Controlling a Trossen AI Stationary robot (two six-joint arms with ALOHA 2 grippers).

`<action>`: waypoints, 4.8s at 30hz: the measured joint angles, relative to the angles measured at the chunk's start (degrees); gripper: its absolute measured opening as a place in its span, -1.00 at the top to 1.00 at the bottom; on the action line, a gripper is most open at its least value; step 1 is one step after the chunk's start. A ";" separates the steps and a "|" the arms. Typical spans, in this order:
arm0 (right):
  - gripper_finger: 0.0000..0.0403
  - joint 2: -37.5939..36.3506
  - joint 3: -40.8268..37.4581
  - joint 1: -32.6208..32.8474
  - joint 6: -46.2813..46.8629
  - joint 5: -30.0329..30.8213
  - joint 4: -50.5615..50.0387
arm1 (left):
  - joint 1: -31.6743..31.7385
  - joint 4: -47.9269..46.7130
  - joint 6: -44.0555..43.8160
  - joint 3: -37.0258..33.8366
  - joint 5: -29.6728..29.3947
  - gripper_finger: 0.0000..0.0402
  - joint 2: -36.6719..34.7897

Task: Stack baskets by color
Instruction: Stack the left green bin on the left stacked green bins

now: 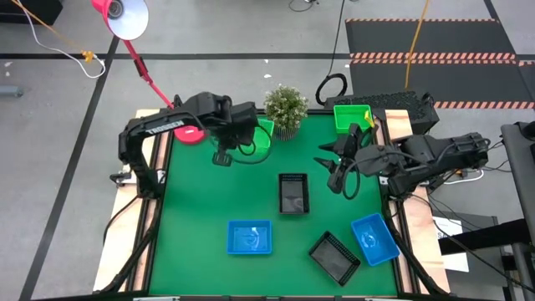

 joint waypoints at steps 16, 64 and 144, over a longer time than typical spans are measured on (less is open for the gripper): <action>0.18 0.18 0.00 -0.71 -4.02 -0.26 7.43 | -15.71 0.17 -14.78 8.32 -0.58 0.96 -1.08; 0.38 15.27 0.00 -17.21 -9.43 -18.05 15.94 | -20.10 5.37 5.31 8.25 -16.95 0.91 1.73; 0.99 -4.33 7.43 -47.66 -31.51 -33.28 -12.86 | -9.24 21.02 -21.05 8.25 -13.28 0.07 -9.95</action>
